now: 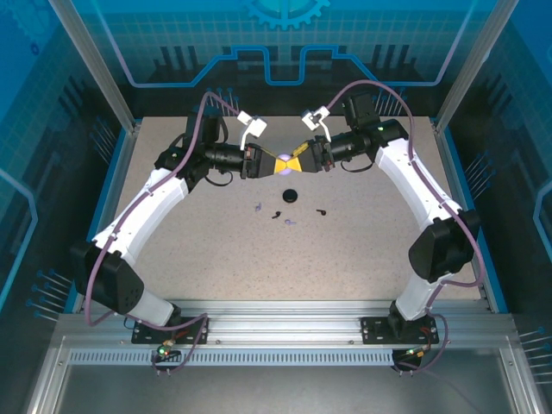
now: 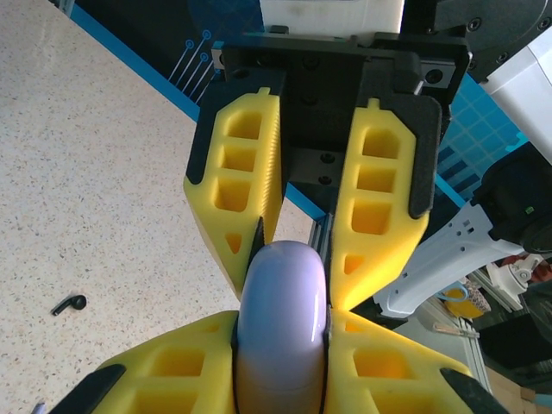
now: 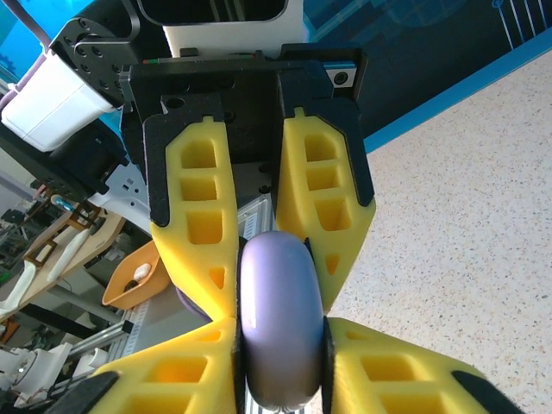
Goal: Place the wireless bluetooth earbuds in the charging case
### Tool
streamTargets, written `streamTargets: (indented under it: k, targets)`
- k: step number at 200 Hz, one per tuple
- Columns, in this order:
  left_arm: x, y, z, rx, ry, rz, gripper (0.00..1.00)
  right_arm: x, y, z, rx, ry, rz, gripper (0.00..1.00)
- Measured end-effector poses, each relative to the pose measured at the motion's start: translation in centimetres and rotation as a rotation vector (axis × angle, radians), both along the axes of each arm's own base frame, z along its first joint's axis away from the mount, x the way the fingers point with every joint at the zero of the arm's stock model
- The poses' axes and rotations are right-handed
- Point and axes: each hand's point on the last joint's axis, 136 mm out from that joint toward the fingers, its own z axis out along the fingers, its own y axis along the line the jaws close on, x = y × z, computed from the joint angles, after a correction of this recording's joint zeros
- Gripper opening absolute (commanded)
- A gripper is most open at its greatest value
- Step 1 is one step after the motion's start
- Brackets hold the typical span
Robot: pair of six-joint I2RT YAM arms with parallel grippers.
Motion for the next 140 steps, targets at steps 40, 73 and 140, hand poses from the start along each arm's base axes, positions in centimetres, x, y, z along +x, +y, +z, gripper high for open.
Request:
streamTargets:
  k: [40,73,140]
  targets:
    - [0.0,0.0,-0.1,0.002,0.005,0.000,0.34,0.0,0.0,0.0,0.000,-0.002,-0.001,0.17]
    - [0.2,0.1,-0.1,0.006,0.005,0.012,0.48,0.1,0.0,0.3,0.008,0.001,-0.001,0.16]
    - [0.6,-0.2,1.0,-0.034,-0.026,0.015,0.46,0.3,-0.4,1.5,0.029,-0.021,-0.026,0.15]
